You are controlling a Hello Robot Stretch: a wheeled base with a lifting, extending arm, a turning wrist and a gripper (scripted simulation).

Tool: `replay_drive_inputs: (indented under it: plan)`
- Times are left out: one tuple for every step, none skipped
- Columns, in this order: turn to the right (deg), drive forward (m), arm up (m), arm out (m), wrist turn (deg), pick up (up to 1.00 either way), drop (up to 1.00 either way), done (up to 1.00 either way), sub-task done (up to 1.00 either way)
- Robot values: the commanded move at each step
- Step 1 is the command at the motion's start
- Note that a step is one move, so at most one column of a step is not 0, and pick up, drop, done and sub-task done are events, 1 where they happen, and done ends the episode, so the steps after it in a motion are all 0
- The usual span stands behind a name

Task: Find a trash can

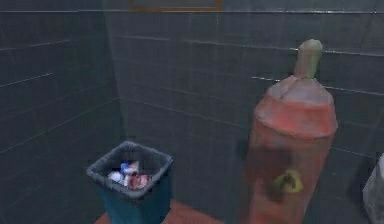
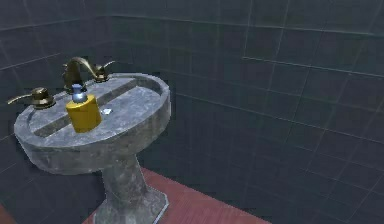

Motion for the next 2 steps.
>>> replay_drive_inputs:
  plan:
    - [-18.0,0.00,0.00,0.00,0.0,0.00,0.00,0.00,0.00]
    - [0.0,0.00,0.00,0.00,0.0,0.00,0.00,1.00,0.00]
